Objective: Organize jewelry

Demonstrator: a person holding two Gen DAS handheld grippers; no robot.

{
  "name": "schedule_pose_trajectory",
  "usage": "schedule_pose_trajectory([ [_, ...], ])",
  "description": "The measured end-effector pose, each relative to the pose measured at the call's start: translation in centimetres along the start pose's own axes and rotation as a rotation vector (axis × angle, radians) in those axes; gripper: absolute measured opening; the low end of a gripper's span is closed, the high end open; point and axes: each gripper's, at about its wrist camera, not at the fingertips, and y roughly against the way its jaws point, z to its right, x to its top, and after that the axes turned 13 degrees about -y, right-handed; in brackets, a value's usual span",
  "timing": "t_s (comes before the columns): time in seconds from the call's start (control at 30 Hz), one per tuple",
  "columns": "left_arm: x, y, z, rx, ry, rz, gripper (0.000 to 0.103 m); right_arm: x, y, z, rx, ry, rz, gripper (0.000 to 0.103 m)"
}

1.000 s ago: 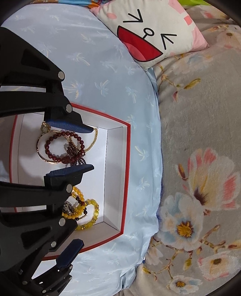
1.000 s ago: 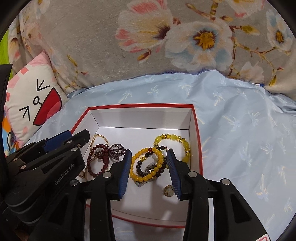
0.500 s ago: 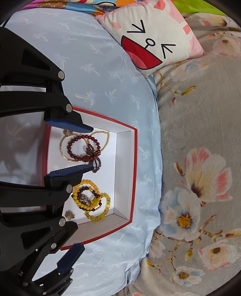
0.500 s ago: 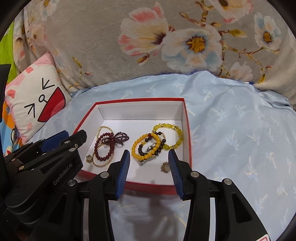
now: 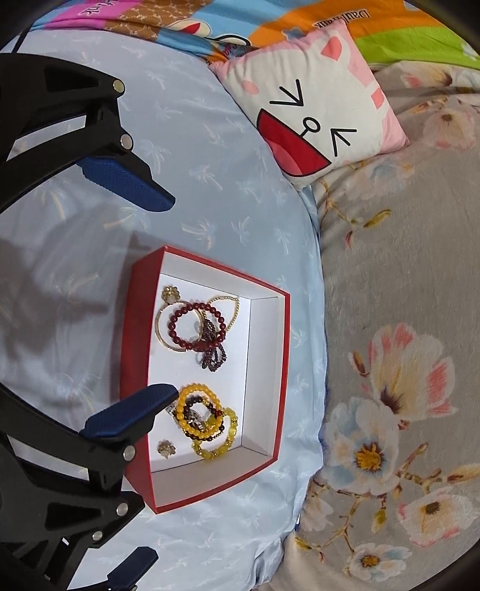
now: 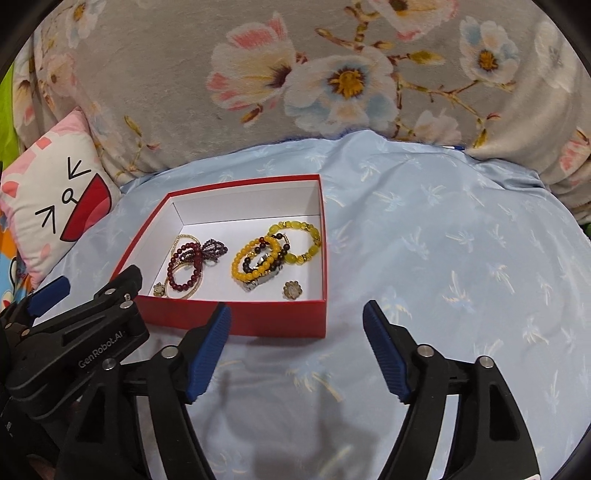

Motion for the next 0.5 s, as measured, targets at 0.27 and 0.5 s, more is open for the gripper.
schedule_pose_trajectory([
  [0.27,-0.9,0.6,-0.2,0.002,0.009,-0.020,0.091,-0.8,1.0,0.0,-0.029,0.002,0.013,0.076],
  [0.5,-1.5,1.1,-0.2,-0.001,0.024,-0.025,0.091,-1.1,1.8,-0.1,-0.037,0.000,0.024,0.076],
])
